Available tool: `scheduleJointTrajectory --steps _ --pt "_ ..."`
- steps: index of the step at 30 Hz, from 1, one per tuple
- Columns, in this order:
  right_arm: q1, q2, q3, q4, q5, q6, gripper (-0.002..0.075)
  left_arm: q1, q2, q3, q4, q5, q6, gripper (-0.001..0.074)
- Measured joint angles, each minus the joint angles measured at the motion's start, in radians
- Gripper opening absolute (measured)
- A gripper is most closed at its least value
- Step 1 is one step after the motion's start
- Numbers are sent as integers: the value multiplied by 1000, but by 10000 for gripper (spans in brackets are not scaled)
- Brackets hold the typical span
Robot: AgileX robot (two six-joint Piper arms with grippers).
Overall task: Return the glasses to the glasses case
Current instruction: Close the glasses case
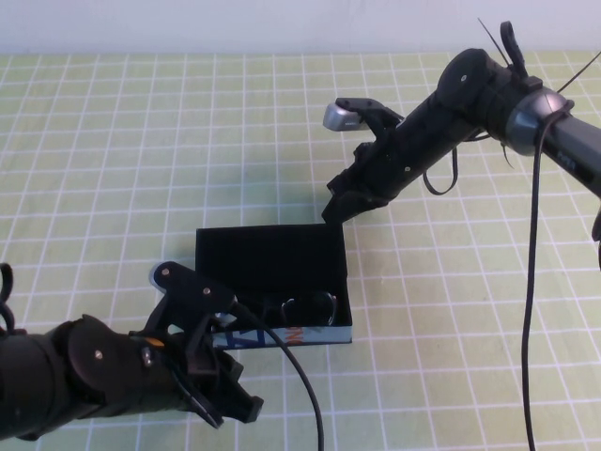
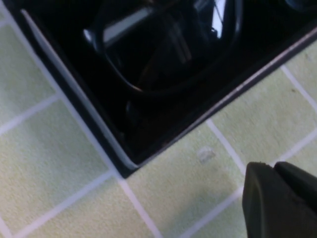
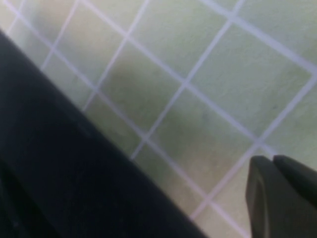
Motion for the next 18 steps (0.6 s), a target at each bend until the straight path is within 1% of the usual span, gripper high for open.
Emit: scheduleJointTrajectory --steps 6,12,18 --pt "0 0 0 49 43 -44 -16 0 0 0 -2 -29 0 -1" --pt "0 0 0 156 44 -57 -16 0 0 0 -2 -35 0 -1" --pt "10 -46 31 142 45 -58 -16 0 0 0 -2 -35 0 -1"
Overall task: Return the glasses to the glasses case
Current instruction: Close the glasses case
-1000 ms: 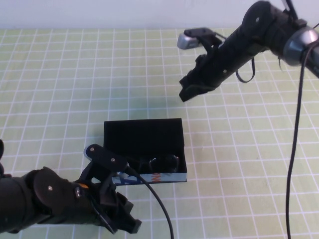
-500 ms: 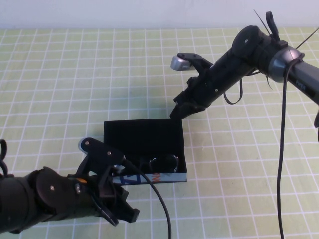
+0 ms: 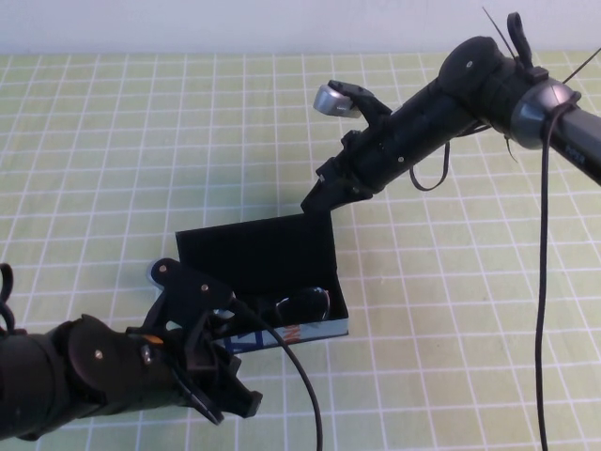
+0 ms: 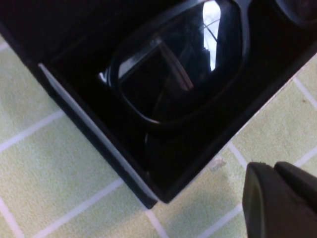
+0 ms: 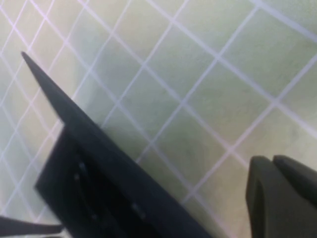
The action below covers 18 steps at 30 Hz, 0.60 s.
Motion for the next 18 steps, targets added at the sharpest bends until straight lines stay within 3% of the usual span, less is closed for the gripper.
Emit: scheduleJointTrajectory --steps 7,13,18 --pt "15 -100 131 -6 0 0 -16 0 0 0 0 0 4 -1" --pt "82 -120 247 -25 0 0 -16 0 0 0 0 12 8 -1" --pt "132 -121 259 -57 -2 0 -16 0 -2 -10 20 161 89 -2"
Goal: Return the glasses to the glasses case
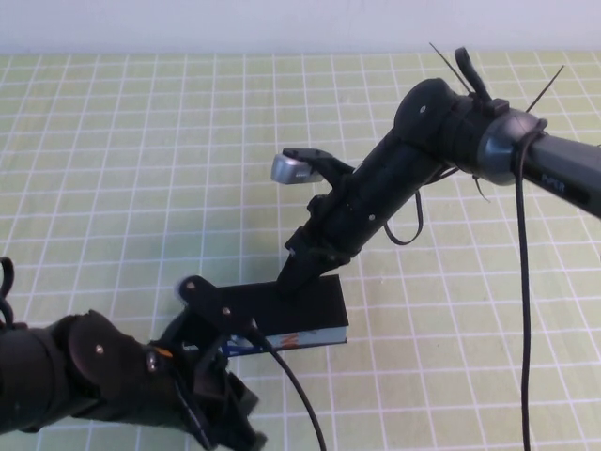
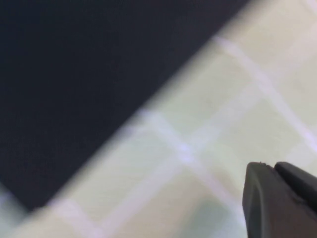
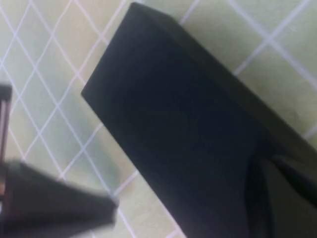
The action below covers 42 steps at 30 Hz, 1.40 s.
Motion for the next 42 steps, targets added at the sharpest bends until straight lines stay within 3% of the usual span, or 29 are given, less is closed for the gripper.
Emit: scheduleJointTrajectory --steps 6,9,17,23,28,33,37,42 --pt "11 0 0 -9 0 0 -16 -2 -60 -71 131 305 64 -1" --pt "12 -9 0 -40 0 0 -16 -5 -108 -123 281 433 31 -1" --pt "-12 -151 -23 -306 4 79 -16 -6 -249 -286 898 747 -466 -2" --pt "-112 -351 -29 -370 14 163 -16 -6 -417 -319 1226 761 -805 -1" --pt "-144 -526 -29 -424 26 227 -16 -6 -625 -319 1236 697 -951 -1" --pt "-98 -742 31 -444 11 235 -16 -6 -845 -317 1184 655 -979 -1" --pt "-66 -903 205 -516 -80 269 -16 -6 -982 -279 1184 630 -992 -2" --pt "-66 -1147 567 -579 -301 303 -16 -6 -1070 -193 1184 593 -1074 -1"
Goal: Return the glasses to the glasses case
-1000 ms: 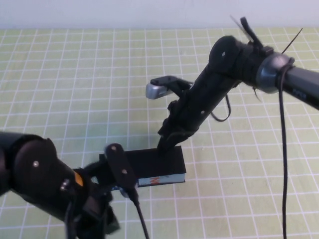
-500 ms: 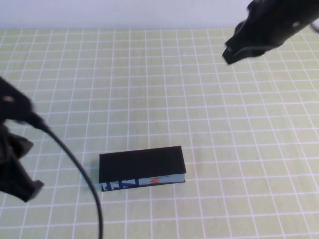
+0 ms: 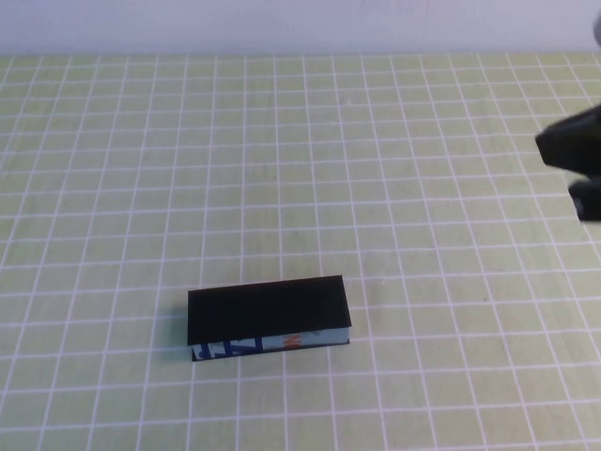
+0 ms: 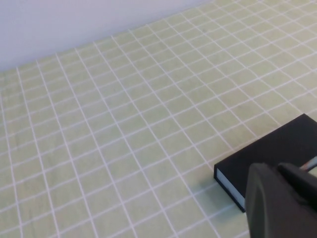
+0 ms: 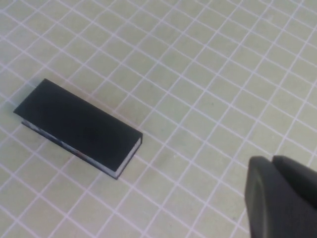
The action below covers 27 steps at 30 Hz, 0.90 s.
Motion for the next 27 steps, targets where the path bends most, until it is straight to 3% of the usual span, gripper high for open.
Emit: scheduleJointTrajectory --steps 6,14,20,27 --pt "0 -306 466 -11 -296 6 -16 0 -7 84 -23 -29 -84 -1" --pt "0 -680 894 4 -607 8 -16 0 -7 96 -37 -105 -91 -2" --pt "0 -838 996 13 -683 8 -16 0 -7 96 -37 -120 -91 -2" --pt "0 -865 1005 19 -683 8 -16 0 -7 96 -40 -121 -91 -2"
